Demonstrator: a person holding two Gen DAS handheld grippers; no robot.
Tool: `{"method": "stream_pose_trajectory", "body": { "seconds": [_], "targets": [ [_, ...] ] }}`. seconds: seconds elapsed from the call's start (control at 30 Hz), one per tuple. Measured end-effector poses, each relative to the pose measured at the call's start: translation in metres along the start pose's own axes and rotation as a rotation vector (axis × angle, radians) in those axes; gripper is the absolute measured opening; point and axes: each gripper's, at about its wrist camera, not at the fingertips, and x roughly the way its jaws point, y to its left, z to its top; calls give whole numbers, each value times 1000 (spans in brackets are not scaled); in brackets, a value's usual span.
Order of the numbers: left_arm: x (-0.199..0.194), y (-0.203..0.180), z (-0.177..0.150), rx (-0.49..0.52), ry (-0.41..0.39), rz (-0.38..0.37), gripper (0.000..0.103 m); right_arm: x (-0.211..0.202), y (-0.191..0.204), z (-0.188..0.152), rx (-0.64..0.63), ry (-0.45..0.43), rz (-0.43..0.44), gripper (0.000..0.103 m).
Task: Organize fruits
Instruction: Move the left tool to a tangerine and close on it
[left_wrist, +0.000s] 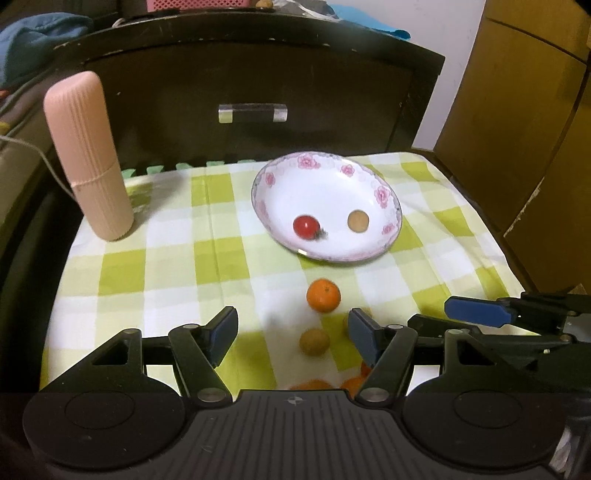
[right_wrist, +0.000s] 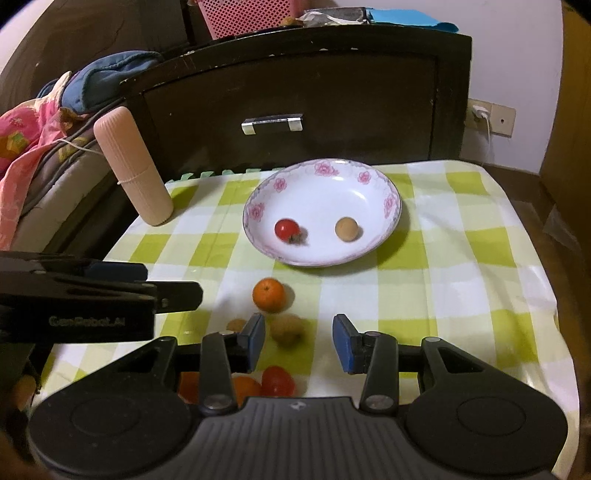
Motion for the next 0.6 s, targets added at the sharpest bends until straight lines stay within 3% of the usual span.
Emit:
{"method": "stream_pose_trajectory", "body": {
  "seconds": [0.6],
  "targets": [
    [-4,16,-48,-33,101,56,75,-14,17,-37,3,62,24,39]
  ]
}}
